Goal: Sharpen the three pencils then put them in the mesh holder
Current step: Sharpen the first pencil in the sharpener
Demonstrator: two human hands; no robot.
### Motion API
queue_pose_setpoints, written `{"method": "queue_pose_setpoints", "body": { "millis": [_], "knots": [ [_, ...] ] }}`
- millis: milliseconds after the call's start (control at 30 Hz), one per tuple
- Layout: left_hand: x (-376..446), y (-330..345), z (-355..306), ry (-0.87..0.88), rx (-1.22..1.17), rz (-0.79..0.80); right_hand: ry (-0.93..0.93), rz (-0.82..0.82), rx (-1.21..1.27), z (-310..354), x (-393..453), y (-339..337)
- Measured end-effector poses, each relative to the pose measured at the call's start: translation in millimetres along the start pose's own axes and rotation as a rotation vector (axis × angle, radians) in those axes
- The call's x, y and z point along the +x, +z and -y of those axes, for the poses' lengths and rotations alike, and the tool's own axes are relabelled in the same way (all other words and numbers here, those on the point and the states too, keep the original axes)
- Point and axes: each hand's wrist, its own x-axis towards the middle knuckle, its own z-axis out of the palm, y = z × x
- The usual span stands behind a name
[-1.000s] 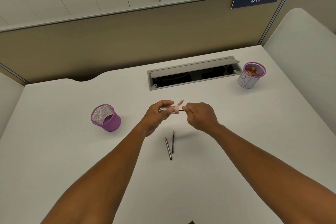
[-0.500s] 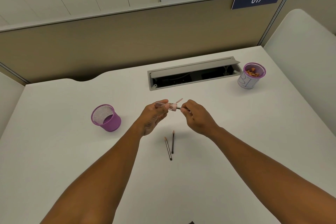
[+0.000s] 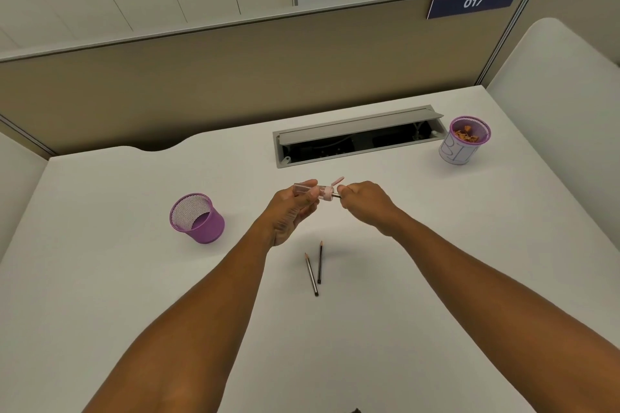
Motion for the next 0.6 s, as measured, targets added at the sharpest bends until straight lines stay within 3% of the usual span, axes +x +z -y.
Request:
{"method": "queue_pose_setpoints", "body": {
  "millis": [133,233,400,500,600],
  "knots": [
    [2,-3,-3,0.005,-0.038,-0.028,0.002,0.052,0.204,-1,-1,-3],
    [1,-10,-6,-0.002,-0.087,-0.052,-0.113,0.062,0.281,-9,-1,-3],
    [0,-13,-7,-0.014,-0.124,-0.063,-0.476,-0.272,-0.151,-33,5,12],
    [0,-10,-6,-0.026,-0.12,-0.06,-0.517,-0.407,-0.35,-34,4,16],
    [0,-9,-6,-0.029,-0.131,-0.046,-0.458,-0.413,-0.422,-29,0,12]
  ]
}}
